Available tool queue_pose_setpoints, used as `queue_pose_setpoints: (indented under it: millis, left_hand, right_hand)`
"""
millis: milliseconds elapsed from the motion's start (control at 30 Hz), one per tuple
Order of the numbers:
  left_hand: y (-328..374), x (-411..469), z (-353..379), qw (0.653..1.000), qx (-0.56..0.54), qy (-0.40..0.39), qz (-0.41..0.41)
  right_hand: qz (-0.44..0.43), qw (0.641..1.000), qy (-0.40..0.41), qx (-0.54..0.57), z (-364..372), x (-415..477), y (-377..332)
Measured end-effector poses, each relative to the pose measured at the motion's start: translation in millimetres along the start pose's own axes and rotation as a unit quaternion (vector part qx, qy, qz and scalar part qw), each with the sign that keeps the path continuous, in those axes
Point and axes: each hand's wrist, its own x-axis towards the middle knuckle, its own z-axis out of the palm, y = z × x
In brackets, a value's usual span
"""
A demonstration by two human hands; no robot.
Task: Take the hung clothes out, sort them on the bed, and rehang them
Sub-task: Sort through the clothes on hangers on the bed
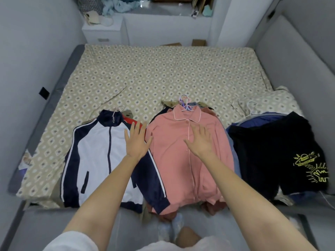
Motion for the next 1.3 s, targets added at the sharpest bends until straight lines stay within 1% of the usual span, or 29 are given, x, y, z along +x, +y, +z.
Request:
queue_pose_setpoints:
  millis: [200,367,500,600,700,833,933,1033,1133,1233,1300]
  left_hand:
    - [25.8,23.5,23.0,1.000,0.004,-0.029,-0.003]
    - [56.1,62.3,46.6,0.999,0.023,-0.045,-0.005]
    - [78.7,90.7,75.9,0.997,0.028,-0.061,-0.047]
    - [92.1,105.0,103.8,0.992,0.023,-0.090,-0.086]
    - [107.4,121.4,130.4,0.984,-0.012,-0.125,-0.127]
    - [122.4,149.8,153.6,0.979,-0.048,-0.138,-0.141]
    - [116.7,176.8,173.9,0.978,-0.046,-0.142,-0.142]
    - [107.5,204.6,198.0,0.979,-0.030,-0.141,-0.144]
    - [96.9,231.3,221.1,0.981,-0.044,-0.138,-0.129]
    - [80.8,252.9,246.9,0.979,-0.092,-0.133,-0.121]
    - [73.5,262.0,260.1,0.978,-0.104,-0.129,-0.127]
  right_hand:
    - [0.030,0.999,-0.013,0.022,-2.1,20.3,33.7]
    - [0.038,0.997,-0.052,0.032,-8.3,64.4,69.4]
    - [0.018,0.996,-0.075,0.038,-7.5,111.4,95.6]
    - [0.004,0.995,-0.085,0.048,3.7,145.7,116.8]
    - [0.007,0.990,-0.122,0.065,14.6,180.1,134.4]
    - [0.022,0.987,-0.140,0.074,31.4,214.8,148.4]
    - [0.015,0.988,-0.133,0.072,51.7,241.3,154.2]
    - [0.009,0.993,-0.105,0.061,67.8,267.3,159.4]
    - [0.004,0.990,-0.126,0.059,98.6,290.5,168.2]
    - [-0.003,0.986,-0.157,0.048,125.1,316.9,177.8]
    - [-0.005,0.985,-0.162,0.058,129.2,329.8,179.4]
